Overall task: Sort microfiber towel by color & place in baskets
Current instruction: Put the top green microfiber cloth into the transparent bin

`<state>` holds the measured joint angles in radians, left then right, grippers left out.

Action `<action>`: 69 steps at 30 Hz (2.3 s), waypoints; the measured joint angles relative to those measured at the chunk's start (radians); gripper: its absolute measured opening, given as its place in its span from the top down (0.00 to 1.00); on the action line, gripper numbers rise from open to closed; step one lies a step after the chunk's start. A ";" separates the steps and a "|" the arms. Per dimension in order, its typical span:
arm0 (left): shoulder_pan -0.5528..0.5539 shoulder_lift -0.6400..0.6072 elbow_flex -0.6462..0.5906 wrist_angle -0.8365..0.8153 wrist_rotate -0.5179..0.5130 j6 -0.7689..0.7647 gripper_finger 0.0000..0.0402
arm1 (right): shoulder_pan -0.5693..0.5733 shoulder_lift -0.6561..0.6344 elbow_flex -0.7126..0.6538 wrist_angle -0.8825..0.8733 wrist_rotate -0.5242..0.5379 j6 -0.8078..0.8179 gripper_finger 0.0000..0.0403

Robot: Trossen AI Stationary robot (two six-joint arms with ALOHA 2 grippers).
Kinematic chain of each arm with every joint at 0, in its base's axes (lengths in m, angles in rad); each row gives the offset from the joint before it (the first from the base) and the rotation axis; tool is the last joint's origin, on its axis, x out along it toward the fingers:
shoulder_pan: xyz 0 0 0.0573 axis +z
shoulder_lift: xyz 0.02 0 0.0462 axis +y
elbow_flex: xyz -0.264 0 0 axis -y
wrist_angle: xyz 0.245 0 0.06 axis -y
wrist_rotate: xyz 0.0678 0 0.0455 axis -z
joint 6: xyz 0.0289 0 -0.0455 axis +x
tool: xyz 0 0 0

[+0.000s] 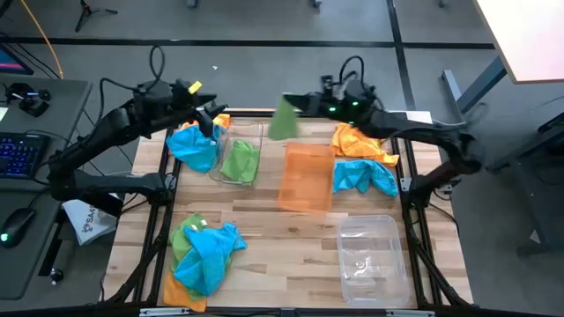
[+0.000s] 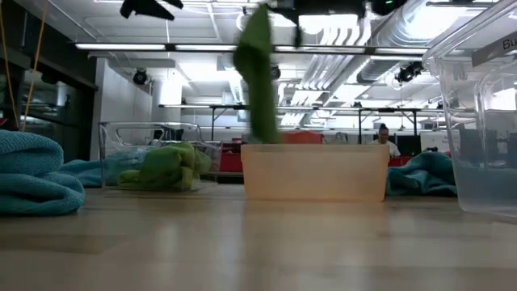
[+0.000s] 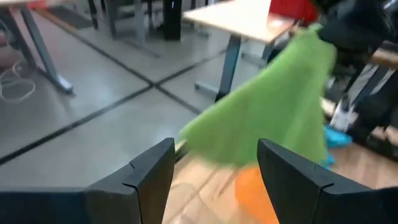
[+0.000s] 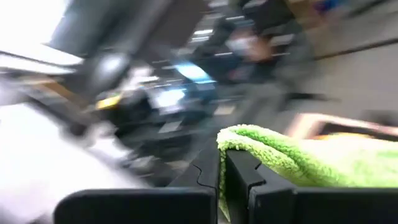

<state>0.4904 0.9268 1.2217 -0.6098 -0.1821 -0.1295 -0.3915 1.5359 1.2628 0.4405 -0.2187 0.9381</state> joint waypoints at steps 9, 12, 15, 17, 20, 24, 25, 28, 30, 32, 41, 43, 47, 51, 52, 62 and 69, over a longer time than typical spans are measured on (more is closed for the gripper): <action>0.000 -0.163 0.002 0.195 -0.004 0.000 0.46 | 0.081 0.335 0.366 0.046 -0.258 -0.041 1.00; 0.000 -0.201 0.003 0.181 -0.004 -0.006 0.46 | 0.080 0.407 0.447 -0.038 -0.274 -0.049 1.00; 0.000 -0.226 0.002 0.161 -0.004 -0.031 0.46 | 0.069 0.458 0.492 -0.187 -0.240 -0.106 1.00; 0.000 -0.237 0.002 0.149 -0.004 -0.057 0.46 | 0.059 0.483 0.515 -0.295 -0.207 -0.142 1.00; 0.000 -0.244 0.002 0.127 0.001 -0.077 0.46 | 0.049 0.484 0.534 -0.446 -0.141 -0.199 1.00; 0.000 -0.246 0.002 0.097 0.005 -0.077 0.46 | 0.042 0.432 0.576 -0.542 -0.082 -0.305 1.00; 0.000 -0.246 0.002 0.095 0.005 -0.077 0.46 | 0.042 0.412 0.593 -0.554 -0.073 -0.332 1.00; 0.000 -0.242 0.002 0.093 0.004 -0.052 0.46 | 0.040 0.372 0.679 -0.610 -0.073 -0.398 1.00; 0.000 -0.241 0.002 0.096 0.000 -0.035 0.46 | 0.040 0.366 0.736 -0.700 -0.067 -0.443 1.00; 0.000 -0.240 0.002 0.104 -0.008 -0.034 0.46 | 0.050 0.371 0.768 -0.755 -0.025 -0.493 1.00; 0.000 -0.240 0.002 0.157 -0.015 -0.015 0.46 | 0.100 0.446 0.753 -0.638 -0.018 -0.476 1.00; 0.000 -0.240 0.002 0.160 -0.015 -0.015 0.46 | 0.114 0.482 0.752 -0.593 -0.039 -0.445 1.00; 0.000 -0.240 0.002 0.160 -0.015 -0.015 0.46 | 0.145 0.554 0.752 -0.498 -0.075 -0.419 1.00; 0.000 -0.240 0.002 0.159 -0.015 -0.020 0.46 | 0.158 0.623 0.752 -0.489 -0.060 -0.441 1.00; 0.000 -0.240 0.002 0.159 -0.015 -0.027 0.46 | 0.157 0.637 0.752 -0.497 -0.046 -0.450 1.00; 0.000 -0.240 0.002 0.159 -0.007 -0.043 0.46 | 0.147 0.725 0.750 -0.714 -0.010 -0.550 0.83; 0.000 -0.241 0.002 0.159 -0.004 -0.043 0.46 | 0.148 0.690 0.770 -0.847 0.070 -0.720 0.44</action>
<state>0.4907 0.6861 1.2232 -0.4503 -0.1860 -0.1722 -0.2439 2.2256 2.0329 -0.4065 -0.1488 0.2185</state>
